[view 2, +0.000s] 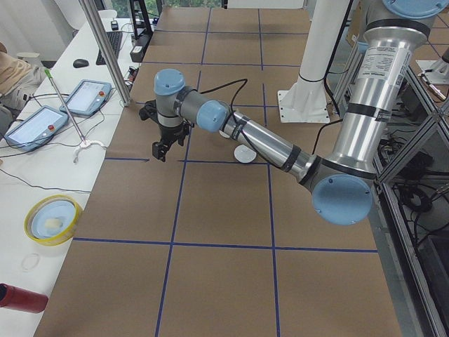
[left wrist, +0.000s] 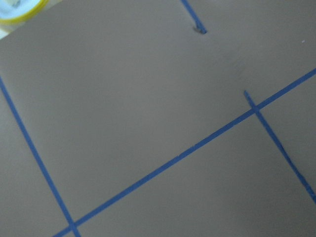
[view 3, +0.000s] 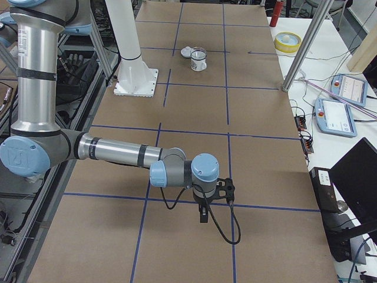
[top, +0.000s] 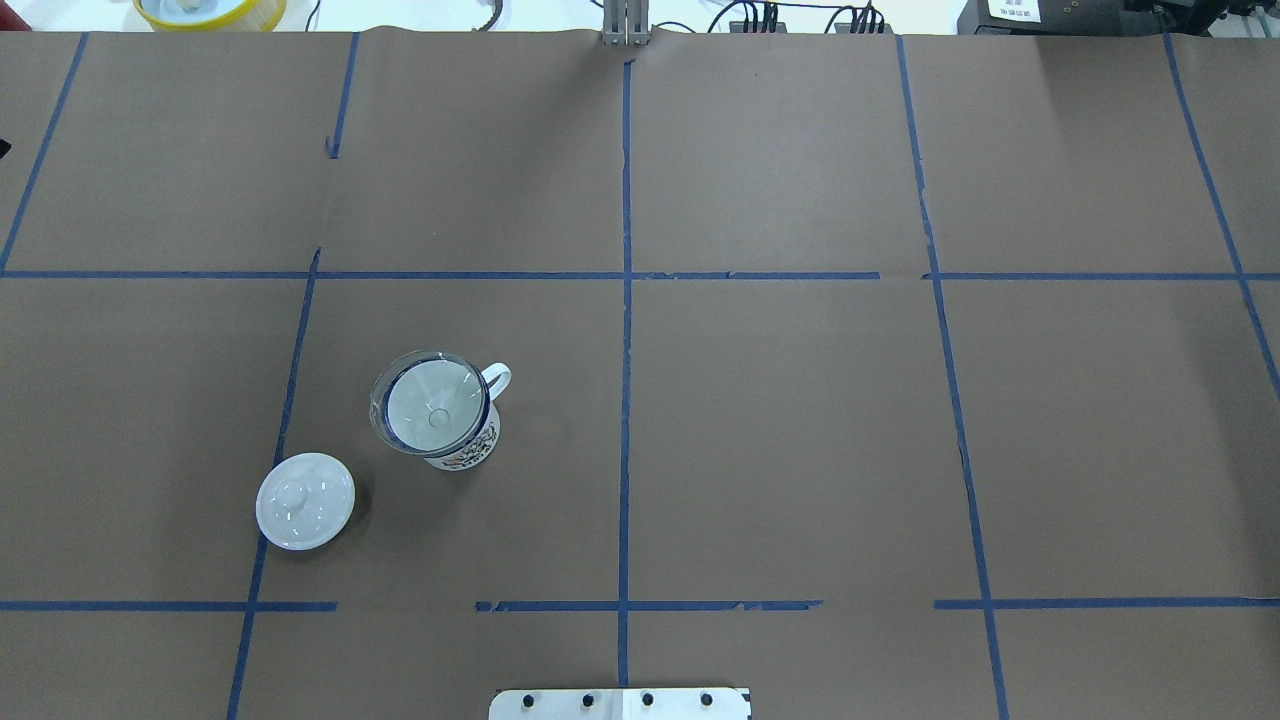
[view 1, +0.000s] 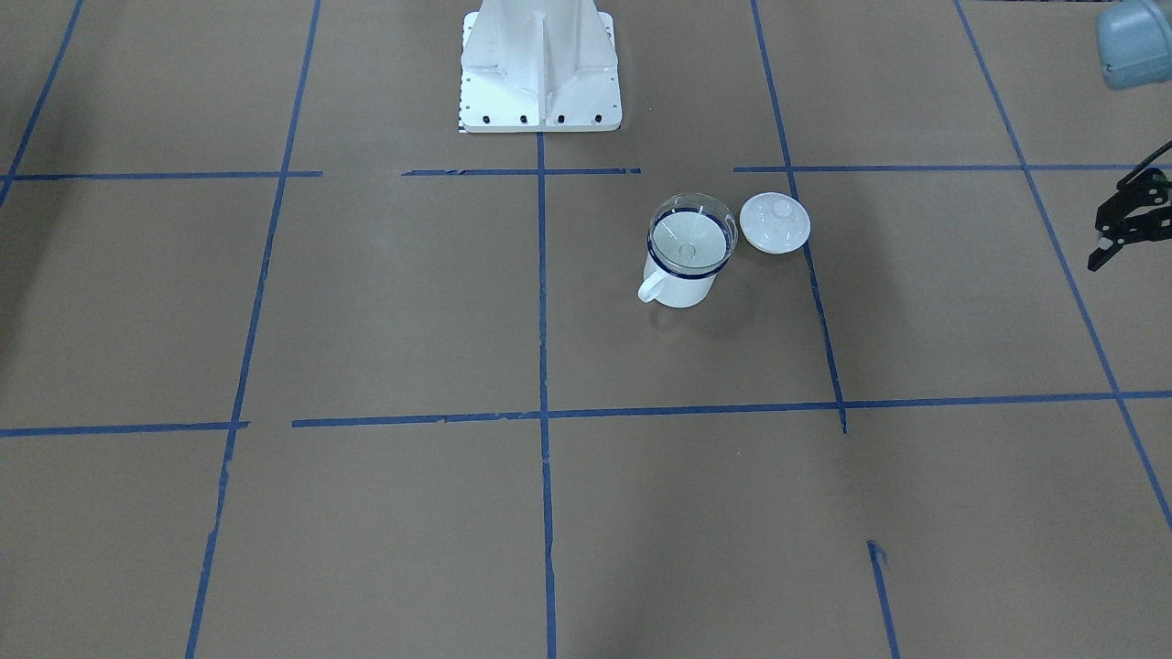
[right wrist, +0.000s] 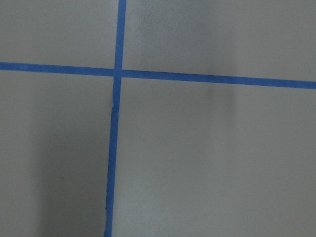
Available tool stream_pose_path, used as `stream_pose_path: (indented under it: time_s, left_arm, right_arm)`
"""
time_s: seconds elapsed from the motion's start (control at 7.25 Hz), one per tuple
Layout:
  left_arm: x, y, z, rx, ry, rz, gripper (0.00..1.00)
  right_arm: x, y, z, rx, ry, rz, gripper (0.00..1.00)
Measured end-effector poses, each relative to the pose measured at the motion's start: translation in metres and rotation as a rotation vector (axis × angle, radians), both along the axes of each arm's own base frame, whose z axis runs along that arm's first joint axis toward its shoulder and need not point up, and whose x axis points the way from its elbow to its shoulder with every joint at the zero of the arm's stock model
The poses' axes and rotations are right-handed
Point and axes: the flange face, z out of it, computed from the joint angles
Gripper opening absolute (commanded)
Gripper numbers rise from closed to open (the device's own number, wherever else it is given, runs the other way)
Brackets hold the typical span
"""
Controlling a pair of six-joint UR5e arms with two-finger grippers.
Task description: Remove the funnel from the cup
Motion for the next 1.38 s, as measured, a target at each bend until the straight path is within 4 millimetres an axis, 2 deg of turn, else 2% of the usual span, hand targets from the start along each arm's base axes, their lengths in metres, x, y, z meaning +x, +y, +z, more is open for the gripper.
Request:
stream_pose_path:
  time_s: [0.14,0.28,0.41,0.55,0.69,0.97,1.1,1.24,1.38]
  left_arm:
    - [0.003,-0.006,-0.020,-0.036,0.044,-0.100,1.00]
    - [0.007,-0.008,-0.029,-0.087,0.108,-0.203,1.00]
    - [0.032,-0.006,-0.033,-0.115,0.159,-0.229,1.00]
    - [0.077,0.002,-0.040,-0.171,0.202,-0.225,1.00]
    - [0.125,0.015,-0.056,-0.280,0.253,-0.245,1.00]
    - [0.221,0.058,-0.095,-0.466,0.289,-0.310,1.00]
    - [0.261,0.075,-0.120,-0.524,0.277,-0.347,1.00]
    - [0.293,0.088,-0.143,-0.569,0.252,-0.376,1.00]
    - [0.321,0.102,-0.157,-0.591,0.226,-0.402,1.00]
  right_arm:
    - [0.000,0.000,0.000,0.000,0.000,0.000,1.00]
    - [0.000,0.000,0.000,0.000,0.000,0.000,1.00]
    - [0.000,0.000,0.000,0.000,0.000,0.000,1.00]
    - [0.000,0.000,0.000,0.000,0.000,0.000,1.00]
    - [0.000,0.000,0.000,0.000,0.000,0.000,1.00]
    - [0.000,0.000,0.000,0.001,0.000,0.000,1.00]
    - [0.000,0.000,0.000,0.001,0.000,0.000,1.00]
    - [0.000,0.000,0.000,0.000,0.000,0.000,1.00]
    - [0.000,0.000,0.000,0.000,0.000,0.000,1.00]
